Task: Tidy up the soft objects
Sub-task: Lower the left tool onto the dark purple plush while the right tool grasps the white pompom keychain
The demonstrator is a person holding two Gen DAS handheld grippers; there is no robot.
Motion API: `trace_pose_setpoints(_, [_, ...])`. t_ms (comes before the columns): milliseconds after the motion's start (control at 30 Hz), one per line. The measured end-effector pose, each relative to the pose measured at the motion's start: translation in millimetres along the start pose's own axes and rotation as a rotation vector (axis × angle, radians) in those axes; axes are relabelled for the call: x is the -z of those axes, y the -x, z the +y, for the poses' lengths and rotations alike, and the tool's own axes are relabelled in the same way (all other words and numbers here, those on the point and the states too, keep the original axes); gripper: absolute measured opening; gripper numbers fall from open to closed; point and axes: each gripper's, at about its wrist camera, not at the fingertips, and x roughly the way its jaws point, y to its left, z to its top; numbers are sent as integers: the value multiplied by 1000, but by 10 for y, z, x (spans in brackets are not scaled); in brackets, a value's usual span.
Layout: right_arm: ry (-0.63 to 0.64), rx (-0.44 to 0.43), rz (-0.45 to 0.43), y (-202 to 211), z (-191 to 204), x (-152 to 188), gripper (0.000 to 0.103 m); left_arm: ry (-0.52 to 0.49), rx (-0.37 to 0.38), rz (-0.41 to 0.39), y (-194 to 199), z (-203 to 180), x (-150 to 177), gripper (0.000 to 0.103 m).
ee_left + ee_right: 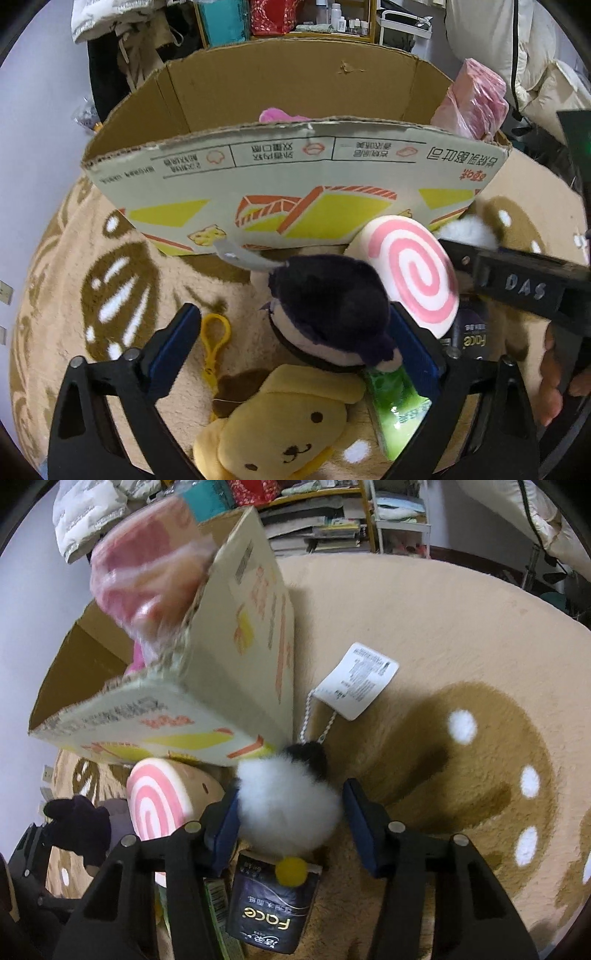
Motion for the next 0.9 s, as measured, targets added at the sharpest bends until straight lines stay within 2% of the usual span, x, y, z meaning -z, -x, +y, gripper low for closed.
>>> trace_pose_setpoints(167, [20,10,27,-60,35,29,47,25,61,48,-76,24,35,81])
trace_pose_setpoints(300, [35,20,44,-93,50,54,38,26,100,52,-50,2,34,62])
trace_pose_setpoints(333, [40,24,44,-94,47,54,36,25,106,51,-30,-24,35,61])
trace_pose_setpoints(600, [36,23,20,-50,-2,41,27,60,99,31,123,29,59,60])
trace_pose_setpoints(900, [29,-16,-30,196,-10,100,26,56,28,-66,463,140,105,60])
